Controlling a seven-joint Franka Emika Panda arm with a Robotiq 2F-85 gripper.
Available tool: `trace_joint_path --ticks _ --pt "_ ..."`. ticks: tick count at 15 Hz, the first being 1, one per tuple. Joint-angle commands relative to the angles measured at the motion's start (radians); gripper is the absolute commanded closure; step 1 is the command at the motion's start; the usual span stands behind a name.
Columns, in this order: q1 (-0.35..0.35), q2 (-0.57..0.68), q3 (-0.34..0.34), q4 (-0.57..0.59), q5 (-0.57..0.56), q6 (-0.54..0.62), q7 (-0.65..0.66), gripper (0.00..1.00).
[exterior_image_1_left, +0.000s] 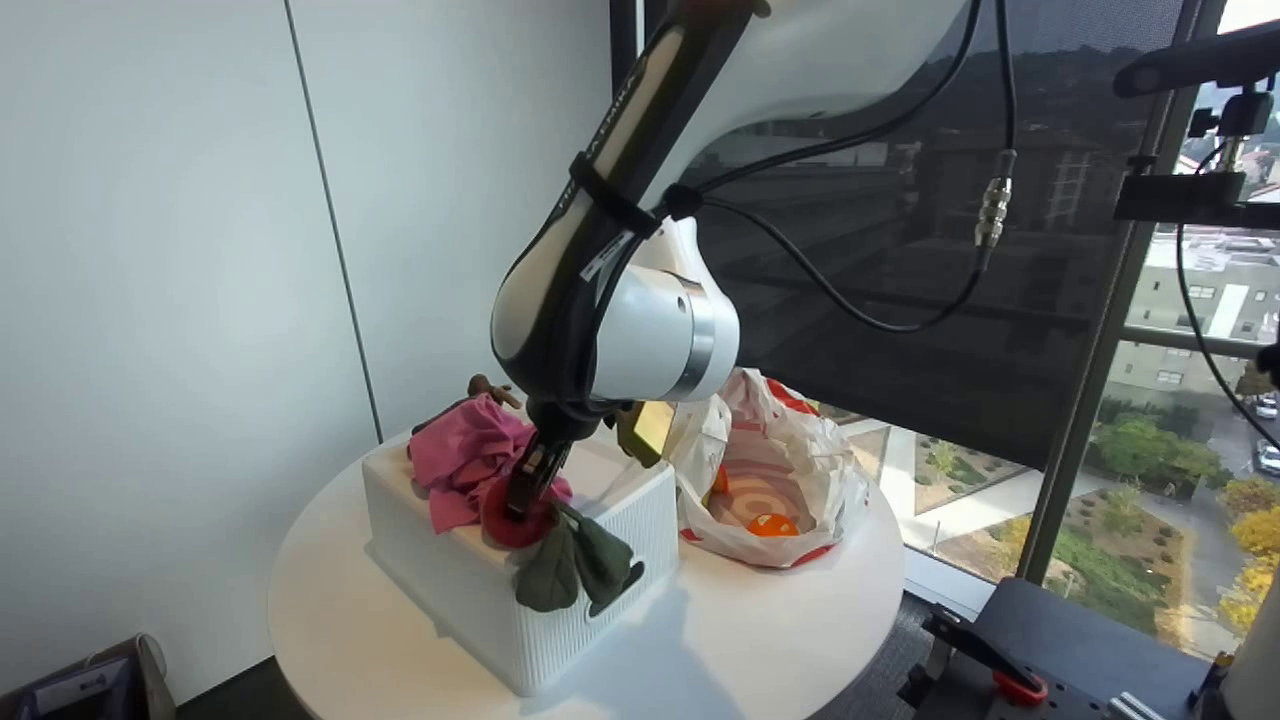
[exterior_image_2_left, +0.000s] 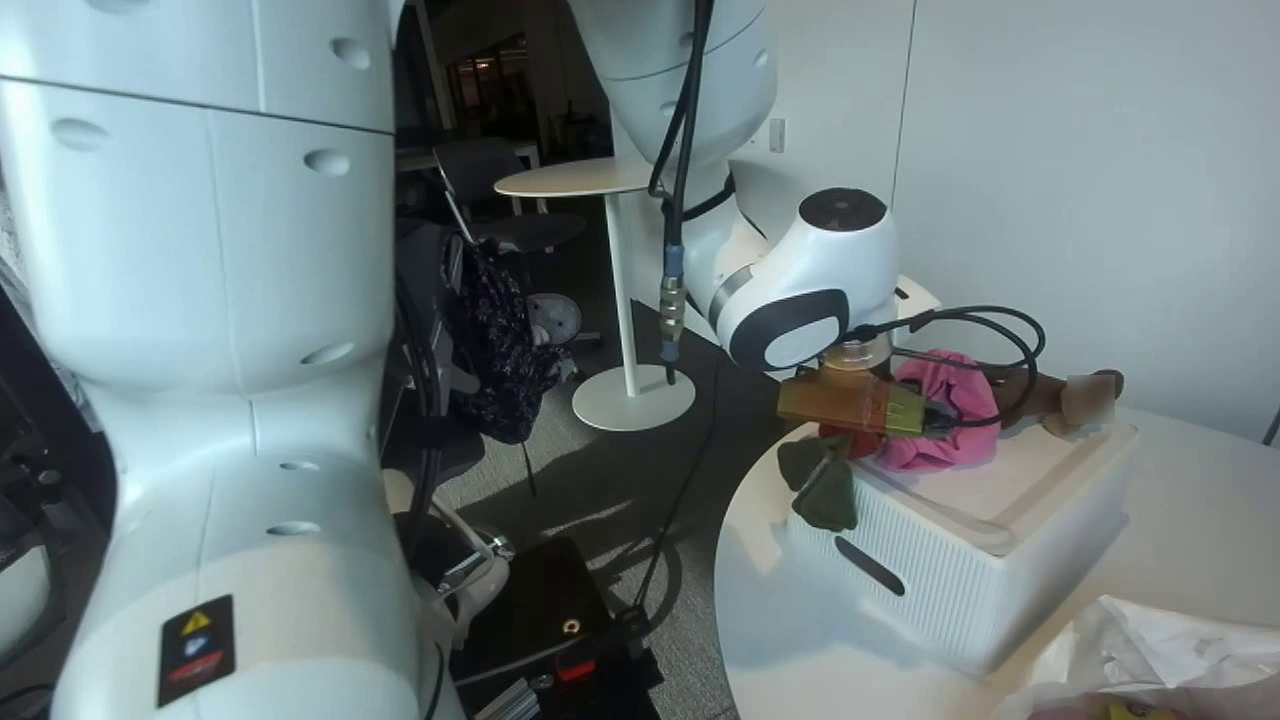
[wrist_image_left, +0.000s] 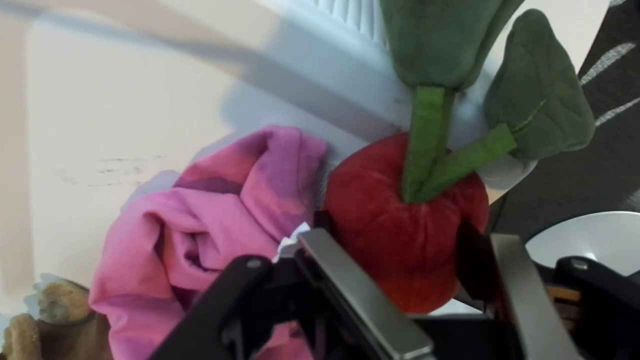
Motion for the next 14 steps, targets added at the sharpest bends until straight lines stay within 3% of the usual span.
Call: trace_joint_path --ticks 1,2,6,9,13,14 --pt "-0.056 -0.061 0.047 0.0 0.031 -0.064 -0.046 0.07" --pt "-0.075 -0.073 0.062 0.003 0.043 -0.064 -0.062 0.01" --pt "-0.168 -0.118 0.094 0.039 0.138 -0.079 -0.107 0.0" --pt "-0.191 -0.145 -0.028 0.012 0.044 -0.09 -0.016 0.0" --pt "-0.201 -0.113 -0.285 -0.016 -0.23 -0.099 0.177 0.0" --pt "-0.243 -0.098 -0.307 -0.014 -0.334 -0.107 0.261 0.0"
